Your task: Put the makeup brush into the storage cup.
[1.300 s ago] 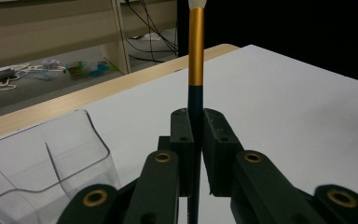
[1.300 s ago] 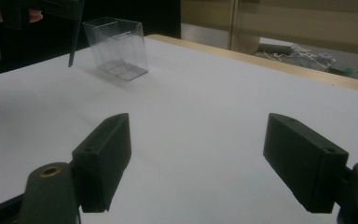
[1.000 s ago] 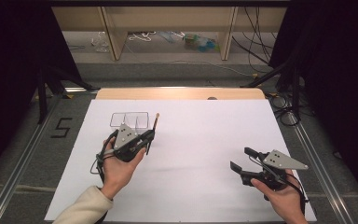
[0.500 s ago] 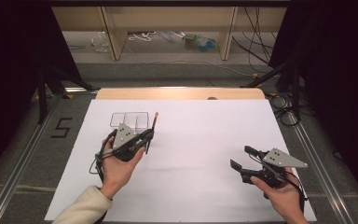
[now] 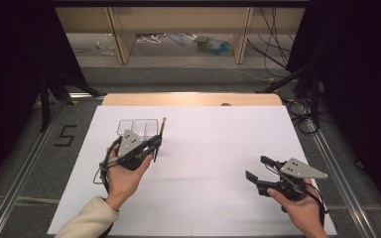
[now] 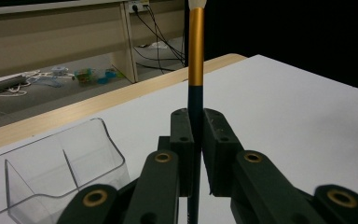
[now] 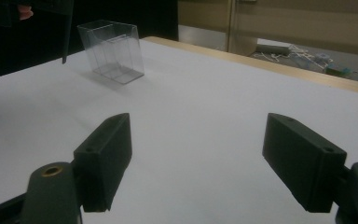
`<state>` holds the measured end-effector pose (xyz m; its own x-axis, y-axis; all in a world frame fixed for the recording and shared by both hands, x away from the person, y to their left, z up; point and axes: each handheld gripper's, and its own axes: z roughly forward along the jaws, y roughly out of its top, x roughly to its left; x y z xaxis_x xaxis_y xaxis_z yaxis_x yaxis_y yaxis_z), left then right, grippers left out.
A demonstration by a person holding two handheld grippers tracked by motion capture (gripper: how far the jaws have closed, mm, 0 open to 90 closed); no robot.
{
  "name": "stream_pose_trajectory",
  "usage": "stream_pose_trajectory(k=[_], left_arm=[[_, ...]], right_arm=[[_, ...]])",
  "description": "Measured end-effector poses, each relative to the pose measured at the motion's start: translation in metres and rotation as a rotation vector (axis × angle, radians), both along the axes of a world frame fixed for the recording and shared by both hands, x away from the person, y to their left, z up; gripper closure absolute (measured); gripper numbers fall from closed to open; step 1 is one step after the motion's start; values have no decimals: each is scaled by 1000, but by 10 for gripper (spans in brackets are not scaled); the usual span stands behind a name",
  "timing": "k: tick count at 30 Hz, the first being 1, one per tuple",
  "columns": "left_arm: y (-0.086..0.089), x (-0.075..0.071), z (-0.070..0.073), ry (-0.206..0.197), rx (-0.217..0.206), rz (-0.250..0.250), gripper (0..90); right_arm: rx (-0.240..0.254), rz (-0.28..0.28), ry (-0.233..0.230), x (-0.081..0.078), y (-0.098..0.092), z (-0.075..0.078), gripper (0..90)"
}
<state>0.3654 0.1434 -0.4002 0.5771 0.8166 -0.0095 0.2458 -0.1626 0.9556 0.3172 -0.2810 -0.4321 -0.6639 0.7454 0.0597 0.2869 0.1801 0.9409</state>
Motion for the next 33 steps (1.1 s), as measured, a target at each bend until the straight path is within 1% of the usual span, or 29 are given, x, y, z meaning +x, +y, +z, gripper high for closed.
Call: stream_pose_trajectory(k=[10, 12, 13, 14, 25, 30, 31, 33], left_arm=[[2, 1, 2, -7, -7, 9, 828], [3, 1, 3, -3, -12, 12, 828], [4, 2, 3, -5, -9, 11, 828], [4, 2, 3, -5, -12, 15, 828], [5, 2, 4, -11, -11, 26, 828], [6, 3, 5, -21, -7, 30, 828], [6, 3, 5, -17, -13, 33, 828], [7, 3, 5, -20, -6, 33, 828]], right_arm=[[-8, 6, 7, 0, -1, 0, 249], [-8, 9, 8, 0, -1, 0, 249], [5, 17, 9, 0, 0, -1, 249], [5, 19, 10, 0, 0, -1, 249], [-1, 16, 11, 0, -1, -1, 249], [-2, 13, 15, 0, -1, -1, 249], [-3, 12, 13, 0, -1, -1, 249], [-4, 14, 12, 0, 0, -1, 249]])
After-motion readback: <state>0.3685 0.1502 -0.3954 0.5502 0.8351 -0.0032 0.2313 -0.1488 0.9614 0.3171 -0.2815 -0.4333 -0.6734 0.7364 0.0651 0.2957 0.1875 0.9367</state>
